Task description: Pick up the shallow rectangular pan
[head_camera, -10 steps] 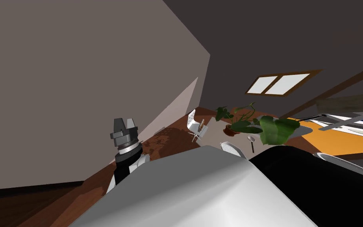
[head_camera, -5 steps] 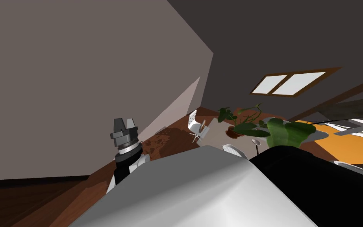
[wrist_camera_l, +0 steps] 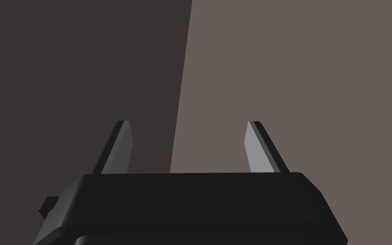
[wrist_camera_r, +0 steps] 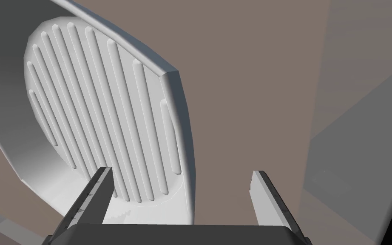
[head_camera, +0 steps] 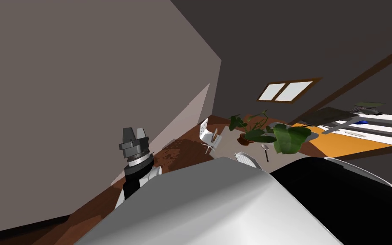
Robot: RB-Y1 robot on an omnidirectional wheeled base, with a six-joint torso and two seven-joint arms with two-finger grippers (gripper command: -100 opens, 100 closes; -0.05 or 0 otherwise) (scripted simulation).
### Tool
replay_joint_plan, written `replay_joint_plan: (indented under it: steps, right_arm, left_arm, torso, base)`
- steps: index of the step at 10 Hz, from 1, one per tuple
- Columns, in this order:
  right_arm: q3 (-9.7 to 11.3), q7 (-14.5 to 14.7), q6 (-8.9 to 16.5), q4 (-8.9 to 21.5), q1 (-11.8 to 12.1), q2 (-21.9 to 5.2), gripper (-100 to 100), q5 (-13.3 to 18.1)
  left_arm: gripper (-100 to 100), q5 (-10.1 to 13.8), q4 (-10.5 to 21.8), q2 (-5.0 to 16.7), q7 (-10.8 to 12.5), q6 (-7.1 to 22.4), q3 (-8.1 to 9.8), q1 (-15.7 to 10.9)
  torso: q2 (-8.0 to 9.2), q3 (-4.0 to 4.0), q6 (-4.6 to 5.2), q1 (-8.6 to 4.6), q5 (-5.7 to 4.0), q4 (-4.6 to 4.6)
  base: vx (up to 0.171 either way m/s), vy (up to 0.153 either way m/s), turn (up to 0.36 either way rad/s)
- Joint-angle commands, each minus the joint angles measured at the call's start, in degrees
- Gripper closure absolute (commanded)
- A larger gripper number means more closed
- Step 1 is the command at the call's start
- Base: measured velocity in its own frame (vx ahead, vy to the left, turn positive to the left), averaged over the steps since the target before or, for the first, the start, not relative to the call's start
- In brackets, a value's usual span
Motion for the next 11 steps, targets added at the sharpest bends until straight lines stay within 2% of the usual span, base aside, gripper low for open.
replay_joint_plan:
  steps: [1, 2, 4, 5, 7, 8, 9, 10, 11]
  right_arm:
    - [1.77, -0.53, 0.00, 0.89, -2.04, 0.27, -100, 1.19]
    - [1.77, -0.53, 0.00, 0.89, -2.04, 0.27, -100, 1.19]
    - [3.62, -1.19, -0.06, 2.22, -4.63, 0.79, -100, 2.87]
    - [3.62, -1.19, -0.06, 2.22, -4.63, 0.79, -100, 2.87]
    - [5.48, -1.84, -0.11, 3.56, -7.23, 1.30, -100, 4.54]
    - [5.48, -1.84, -0.11, 3.56, -7.23, 1.30, -100, 4.54]
    - [6.65, -2.19, 0.33, 2.65, -6.74, 0.62, -100, 3.73]
    - [7.13, -2.58, 0.69, 2.42, -6.77, 0.51, 100, 3.51]
    - [7.07, -2.54, 0.65, 2.45, -6.77, 0.52, 100, 3.54]
  left_arm:
    - [0, 0.00, 0.00, 0.00, 0.00, 0.00, 0.00, 0.00]
    - [0, 0.00, 0.00, 0.00, 0.00, 0.00, 0.00, 0.00]
    - [0, 0.00, 0.00, 0.00, 0.00, 0.00, -0.01, -0.01]
    - [0, 0.00, 0.00, -0.01, 0.00, 0.00, -0.01, -0.01]
    - [0, 0.00, 0.00, -0.01, 0.00, 0.00, -0.01, -0.01]
    - [0, 0.00, 0.00, -0.01, 0.00, 0.00, -0.01, -0.01]
    - [0, 0.00, 0.00, 0.00, 0.00, 0.00, -0.01, -0.01]
    - [0, 0.00, 0.00, 0.00, 0.00, 0.00, -0.01, -0.01]
    - [0, 0.00, 0.00, 0.00, 0.00, 0.00, -0.01, -0.01]
  torso:
    - [0.00, 0.00, 0.00, 0.00, 0.00, 0.00]
    - [-0.01, -0.01, -0.01, -0.01, 0.00, 0.00]
    - [0.04, 0.02, -0.03, 0.13, 0.03, 0.01]
    - [0.00, 0.00, -0.04, 0.22, 0.02, 0.01]
    - [-0.03, 0.01, -0.14, 0.12, -0.12, 0.06]
    - [-0.12, -0.01, -0.22, 0.11, -0.24, 0.09]
    - [-0.13, -0.02, -0.22, 0.05, -0.26, 0.09]
    - [-0.07, 0.01, -0.23, -0.02, -0.27, 0.10]
    - [-0.04, 0.03, -0.23, -0.06, -0.28, 0.10]
  base:
    - [0.038, -0.027, -0.233]
    - [0.024, -0.016, -0.057]
    - [0.029, 0.028, -0.103]
    - [0.025, 0.026, -0.082]
    - [0.030, 0.031, -0.099]
    - [0.030, 0.031, -0.098]
    - [0.009, 0.012, -0.016]
    - [0.000, 0.000, 0.000]
    - [0.004, -0.007, 0.010]
